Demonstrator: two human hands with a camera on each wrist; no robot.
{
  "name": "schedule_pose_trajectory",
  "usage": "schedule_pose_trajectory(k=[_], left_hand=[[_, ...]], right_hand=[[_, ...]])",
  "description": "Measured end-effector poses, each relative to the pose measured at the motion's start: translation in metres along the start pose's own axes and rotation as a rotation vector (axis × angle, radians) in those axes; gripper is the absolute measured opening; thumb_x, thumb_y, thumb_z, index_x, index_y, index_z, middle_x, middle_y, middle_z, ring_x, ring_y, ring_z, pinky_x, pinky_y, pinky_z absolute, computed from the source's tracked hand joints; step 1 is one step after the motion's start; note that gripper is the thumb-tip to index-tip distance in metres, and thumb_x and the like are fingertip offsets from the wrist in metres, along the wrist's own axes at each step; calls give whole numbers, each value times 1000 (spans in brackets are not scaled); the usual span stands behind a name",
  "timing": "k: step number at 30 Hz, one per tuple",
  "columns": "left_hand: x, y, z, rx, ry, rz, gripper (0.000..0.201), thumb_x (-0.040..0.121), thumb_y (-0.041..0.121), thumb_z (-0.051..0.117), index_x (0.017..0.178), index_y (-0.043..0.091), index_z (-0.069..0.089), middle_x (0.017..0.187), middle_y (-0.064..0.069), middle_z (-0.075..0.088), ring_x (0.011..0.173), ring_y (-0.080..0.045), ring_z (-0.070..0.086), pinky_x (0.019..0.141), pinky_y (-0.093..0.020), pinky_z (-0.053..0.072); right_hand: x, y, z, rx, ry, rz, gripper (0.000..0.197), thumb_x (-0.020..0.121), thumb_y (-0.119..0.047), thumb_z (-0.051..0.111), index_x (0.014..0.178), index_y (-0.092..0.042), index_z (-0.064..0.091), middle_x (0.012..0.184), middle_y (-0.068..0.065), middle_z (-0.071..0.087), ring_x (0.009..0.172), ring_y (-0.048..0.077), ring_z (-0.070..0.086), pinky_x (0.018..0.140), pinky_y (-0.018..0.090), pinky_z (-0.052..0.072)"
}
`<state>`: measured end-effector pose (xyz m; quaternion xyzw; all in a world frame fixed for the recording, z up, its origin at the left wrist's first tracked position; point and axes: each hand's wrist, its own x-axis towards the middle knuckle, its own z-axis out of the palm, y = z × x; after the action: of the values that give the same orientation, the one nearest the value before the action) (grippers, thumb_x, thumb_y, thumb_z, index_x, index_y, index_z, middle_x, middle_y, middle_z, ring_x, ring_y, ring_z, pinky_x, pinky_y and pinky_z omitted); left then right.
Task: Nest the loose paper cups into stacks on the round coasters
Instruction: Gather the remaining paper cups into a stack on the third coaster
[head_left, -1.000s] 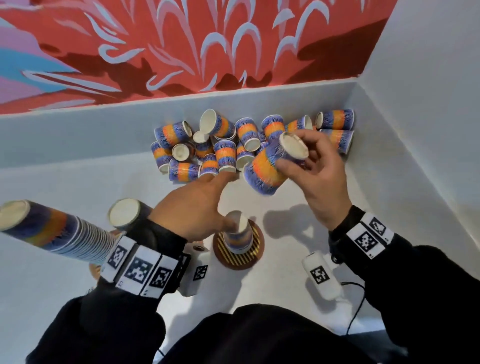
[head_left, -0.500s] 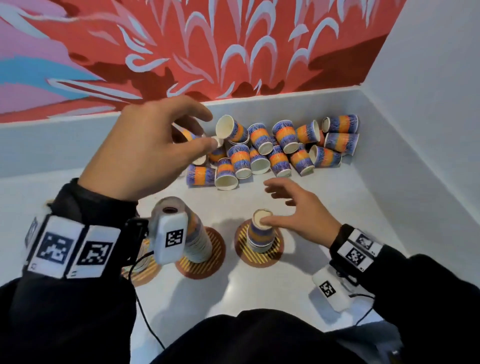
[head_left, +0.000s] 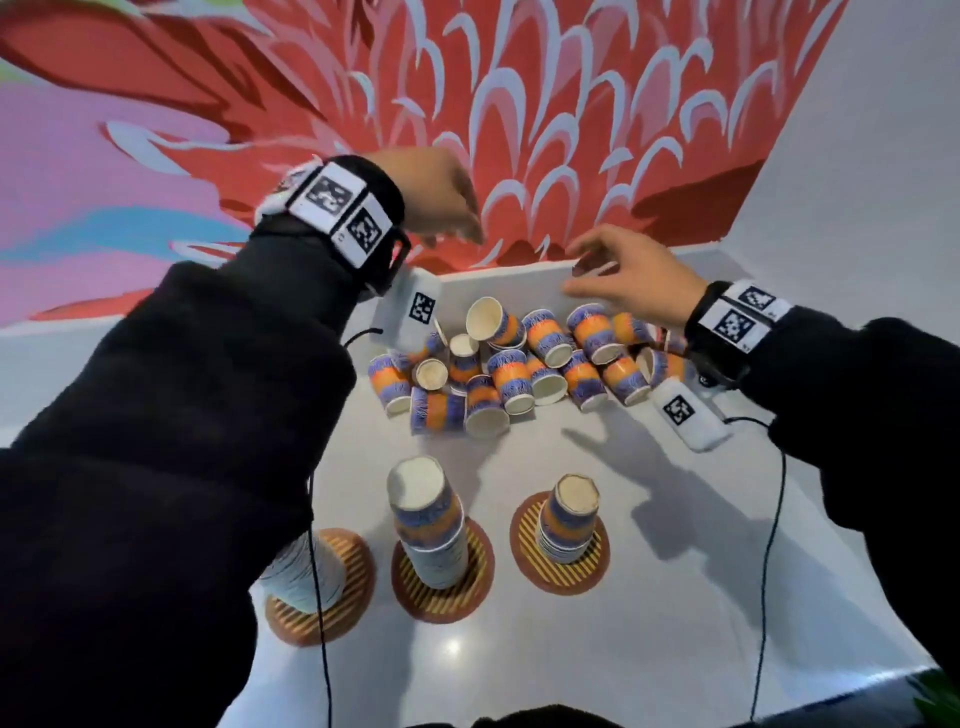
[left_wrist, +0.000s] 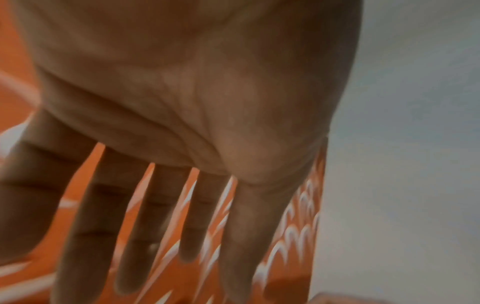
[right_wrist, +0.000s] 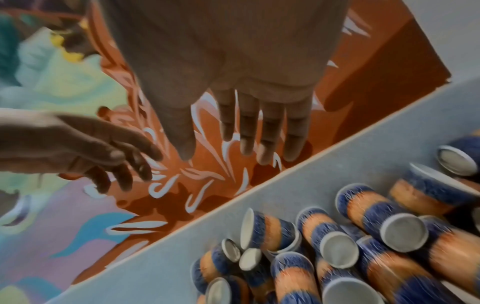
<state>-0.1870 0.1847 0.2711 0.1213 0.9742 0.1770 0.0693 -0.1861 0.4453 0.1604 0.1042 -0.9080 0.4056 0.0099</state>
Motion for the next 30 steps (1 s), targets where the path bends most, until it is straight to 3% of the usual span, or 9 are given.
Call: schedule_pose_trajectory(k=[4,8,12,14,16,20,23,26,30], left_hand=[[53,-40,66,93,-199,-149,31,93,36,78,111,11,74,98,-2,76,76,-19,74,62,-29,54],[72,-78,140,151,-372,-296,16,90,27,80,88,12,74,95,-9,78,76,-24,70,73,-30,59],[73,-111,190,161,-465,-410,41,90,33,79,121,6,73,113,-12,74,93,-29,70,77,-32,56],[78,-126,202,162,-468,-427,43,89,32,79,123,7,72,114,-12,73,92,-29,69,74,-30,54],[79,-134,207,151,-496,-427,38,89,29,78,122,10,73,117,-10,73,94,-25,70,72,-26,52],[76,-139,212,61,-578,-402,28,95,24,72,121,15,74,111,-5,70,84,-17,64,46,-11,46],[79,-147,216,-47,-556,-432,16,92,16,75,108,20,75,90,-3,66,79,-20,61,50,-15,51],[82,-153,212,-78,-543,-443,7,90,14,77,93,20,77,79,-3,64,71,-17,59,53,-23,54],[88,-152,195,-91,-577,-422,14,92,11,74,91,24,80,89,-5,69,75,-18,60,60,-25,57]], right_hand=[[33,45,37,-57,-175,192,45,84,-34,89,116,-14,65,105,8,70,79,19,66,61,23,50],[44,87,87,-104,-293,313,47,84,-46,85,103,-6,67,90,5,67,77,23,64,69,36,50],[52,113,127,-87,-327,357,44,83,-47,80,67,-21,48,64,-2,51,65,22,55,61,32,43],[55,122,141,-63,-328,371,41,80,-54,79,75,-24,52,72,2,61,73,24,64,67,35,52],[61,127,151,-28,-341,374,45,80,-56,79,98,-21,57,95,6,69,91,28,70,77,40,57],[71,133,172,23,-336,381,78,72,-69,79,129,-22,54,119,2,71,107,26,71,94,45,59],[76,137,179,-18,-215,387,94,73,-74,75,145,-22,43,127,-1,66,112,27,67,99,45,55],[83,129,170,-63,-141,356,90,75,-70,77,145,-26,42,115,-6,59,101,22,59,96,40,51],[114,154,183,-136,-170,304,83,52,-80,77,118,-35,56,99,-11,72,85,18,71,85,42,61]])
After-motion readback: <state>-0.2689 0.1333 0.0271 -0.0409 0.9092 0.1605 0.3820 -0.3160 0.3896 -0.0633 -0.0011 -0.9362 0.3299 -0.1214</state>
